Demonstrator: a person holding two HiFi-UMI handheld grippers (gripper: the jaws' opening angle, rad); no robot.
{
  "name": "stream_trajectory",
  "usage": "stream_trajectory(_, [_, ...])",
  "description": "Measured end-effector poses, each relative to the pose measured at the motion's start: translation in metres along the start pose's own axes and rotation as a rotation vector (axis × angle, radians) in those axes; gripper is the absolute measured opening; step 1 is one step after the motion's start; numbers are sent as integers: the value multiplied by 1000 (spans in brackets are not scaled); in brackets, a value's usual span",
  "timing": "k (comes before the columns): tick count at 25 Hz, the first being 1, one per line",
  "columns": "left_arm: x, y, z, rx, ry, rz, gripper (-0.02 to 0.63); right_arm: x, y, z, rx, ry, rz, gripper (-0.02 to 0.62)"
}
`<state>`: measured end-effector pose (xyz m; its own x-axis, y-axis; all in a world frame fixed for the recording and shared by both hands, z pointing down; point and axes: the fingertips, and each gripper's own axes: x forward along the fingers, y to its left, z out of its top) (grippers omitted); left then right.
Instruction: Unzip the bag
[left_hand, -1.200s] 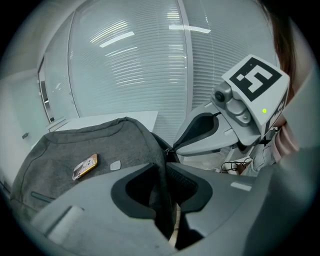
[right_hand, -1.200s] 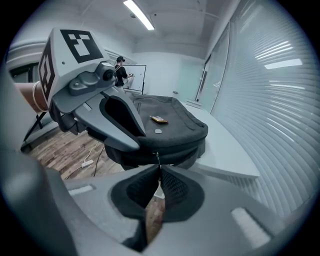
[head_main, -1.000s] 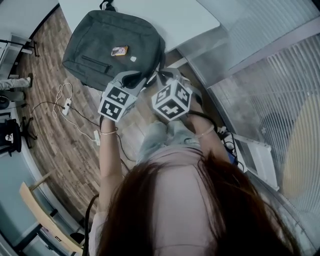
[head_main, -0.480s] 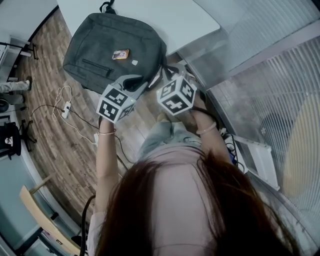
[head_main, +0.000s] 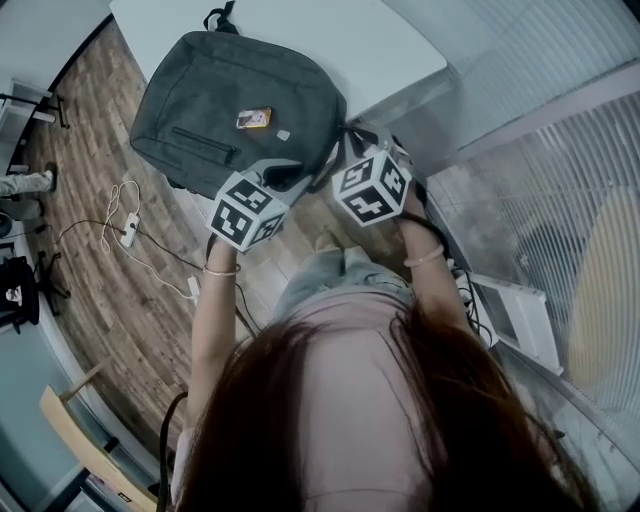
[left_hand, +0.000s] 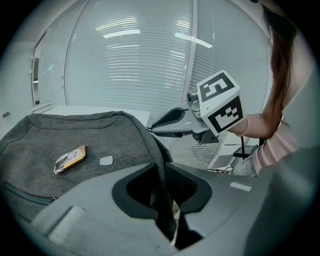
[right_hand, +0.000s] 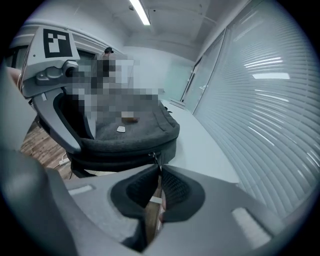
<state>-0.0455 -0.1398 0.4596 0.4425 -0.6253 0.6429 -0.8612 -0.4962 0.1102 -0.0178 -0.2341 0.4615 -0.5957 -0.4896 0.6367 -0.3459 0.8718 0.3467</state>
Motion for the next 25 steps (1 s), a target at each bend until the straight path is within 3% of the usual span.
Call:
stream_trajectory(9, [-1, 0, 0, -26, 1, -46, 71, 9, -16, 7, -26, 14, -49, 23])
stream_trajectory(25, [-2, 2, 4, -62, -4, -92, 69, 27, -37, 17, -50, -26, -4, 23])
